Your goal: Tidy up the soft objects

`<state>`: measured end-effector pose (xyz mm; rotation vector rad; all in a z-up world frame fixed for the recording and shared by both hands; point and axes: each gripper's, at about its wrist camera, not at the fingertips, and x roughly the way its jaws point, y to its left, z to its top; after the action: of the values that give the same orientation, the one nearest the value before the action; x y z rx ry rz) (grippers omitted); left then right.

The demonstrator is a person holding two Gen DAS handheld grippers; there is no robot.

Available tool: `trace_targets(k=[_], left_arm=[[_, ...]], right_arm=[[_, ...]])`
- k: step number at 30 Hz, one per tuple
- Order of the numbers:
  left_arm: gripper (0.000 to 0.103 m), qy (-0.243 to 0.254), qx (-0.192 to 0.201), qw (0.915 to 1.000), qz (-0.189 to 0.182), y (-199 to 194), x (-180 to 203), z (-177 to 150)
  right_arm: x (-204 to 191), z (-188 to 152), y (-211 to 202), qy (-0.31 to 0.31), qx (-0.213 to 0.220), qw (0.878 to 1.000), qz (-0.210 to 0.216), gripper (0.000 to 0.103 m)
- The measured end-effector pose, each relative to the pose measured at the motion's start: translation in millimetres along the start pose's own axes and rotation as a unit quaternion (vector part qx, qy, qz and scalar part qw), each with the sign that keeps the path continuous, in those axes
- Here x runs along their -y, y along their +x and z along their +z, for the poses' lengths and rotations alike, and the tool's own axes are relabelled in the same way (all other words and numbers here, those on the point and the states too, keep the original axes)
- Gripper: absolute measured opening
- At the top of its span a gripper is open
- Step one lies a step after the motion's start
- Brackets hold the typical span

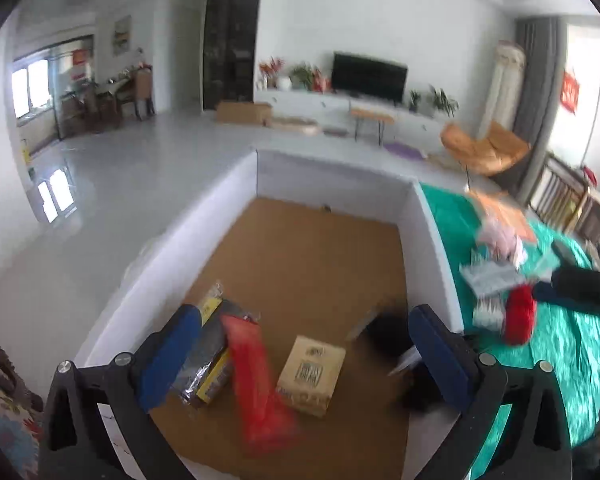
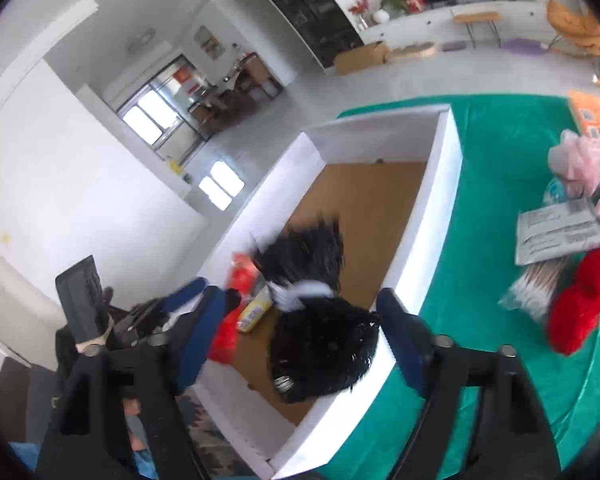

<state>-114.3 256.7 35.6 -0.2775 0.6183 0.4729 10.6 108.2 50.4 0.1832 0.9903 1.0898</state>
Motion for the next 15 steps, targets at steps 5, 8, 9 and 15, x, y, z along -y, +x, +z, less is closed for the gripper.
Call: trace_targets(k=[5, 8, 9, 15], left_arm=[[0.103, 0.024, -0.003, 0.9967, -0.077, 2, 54, -3], [0.103, 0.063, -0.015, 0.9872, -0.146, 0, 114, -18], [0.103, 0.083, -0.028, 0.9816, -0.169, 3, 138, -27], [0.103, 0.174, -0.090, 0.9586, -0.207, 54, 251, -80]], right_arm=[[45, -22, -51, -0.006, 0.061, 0.991, -0.121, 0.081], [103, -50, -78, 0.013, 0.077, 0.959, -0.273, 0.082], [128, -61, -83, 0.028, 0.073, 0.945, -0.318, 0.082], [235, -130, -98, 0.119, 0.045, 0.900, -0.417, 0.082]])
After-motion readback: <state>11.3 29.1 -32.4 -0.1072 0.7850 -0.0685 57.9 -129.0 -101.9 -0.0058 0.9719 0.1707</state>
